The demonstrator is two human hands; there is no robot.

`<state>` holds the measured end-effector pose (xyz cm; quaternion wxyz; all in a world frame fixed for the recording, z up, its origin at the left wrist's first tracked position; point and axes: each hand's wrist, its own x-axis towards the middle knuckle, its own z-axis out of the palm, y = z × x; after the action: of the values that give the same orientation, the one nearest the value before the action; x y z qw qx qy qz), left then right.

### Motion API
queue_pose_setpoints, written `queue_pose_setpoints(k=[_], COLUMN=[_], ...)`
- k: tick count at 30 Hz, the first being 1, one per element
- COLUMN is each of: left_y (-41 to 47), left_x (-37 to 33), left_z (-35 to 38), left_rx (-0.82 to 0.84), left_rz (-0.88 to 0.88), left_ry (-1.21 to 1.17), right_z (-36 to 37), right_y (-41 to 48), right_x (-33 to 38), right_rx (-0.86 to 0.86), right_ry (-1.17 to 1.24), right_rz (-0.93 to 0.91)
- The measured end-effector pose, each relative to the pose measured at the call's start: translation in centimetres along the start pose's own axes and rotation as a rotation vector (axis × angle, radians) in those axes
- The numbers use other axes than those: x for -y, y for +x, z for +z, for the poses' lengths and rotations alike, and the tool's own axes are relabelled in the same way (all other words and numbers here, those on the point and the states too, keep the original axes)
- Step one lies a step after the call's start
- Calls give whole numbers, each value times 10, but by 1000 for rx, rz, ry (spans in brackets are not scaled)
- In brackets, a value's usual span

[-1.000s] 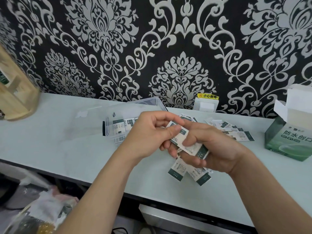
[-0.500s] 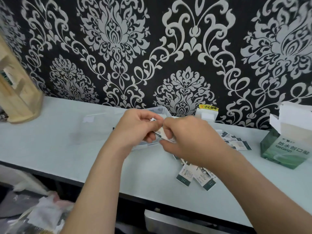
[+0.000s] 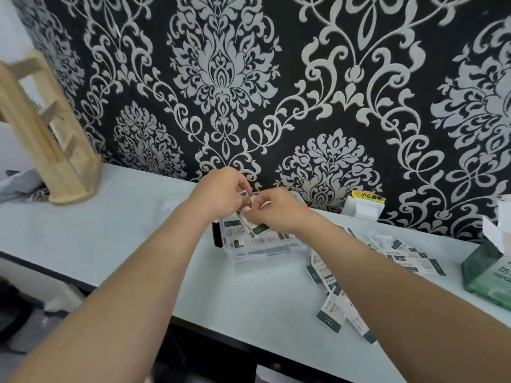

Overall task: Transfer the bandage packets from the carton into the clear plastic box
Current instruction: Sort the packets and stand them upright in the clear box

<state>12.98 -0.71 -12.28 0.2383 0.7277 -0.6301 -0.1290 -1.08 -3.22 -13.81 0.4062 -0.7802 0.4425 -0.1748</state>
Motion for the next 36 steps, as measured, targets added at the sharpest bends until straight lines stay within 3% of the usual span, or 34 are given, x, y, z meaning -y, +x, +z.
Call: queue_pose_setpoints(k=[2, 12, 15, 17, 21, 23, 30, 36], left_y=[2, -7, -15, -18, -28, -32, -25, -20], left_x=[3, 12, 15, 21, 40, 45, 42, 37], left_z=[2, 13, 7, 5, 11, 20, 21, 11], left_rx=[21, -6, 72, 31, -219, -181, 42, 16], left_rz=[42, 198, 183, 194, 63, 4, -21, 93], left_ry=[58, 372, 424, 380, 73, 5, 97, 157], right_z=[1, 0, 1, 2, 8, 13, 34, 41], right_y=[5, 30, 32, 34, 38, 39, 32, 32], right_x=[-5, -14, -11, -8, -6, -5, 11, 11], right_rx=[2, 96, 100, 108, 136, 139, 92, 33], right_ry=[101, -152, -110, -23, 80, 74, -189, -392], right_rz=[96, 388, 412, 428, 428, 417, 264, 182])
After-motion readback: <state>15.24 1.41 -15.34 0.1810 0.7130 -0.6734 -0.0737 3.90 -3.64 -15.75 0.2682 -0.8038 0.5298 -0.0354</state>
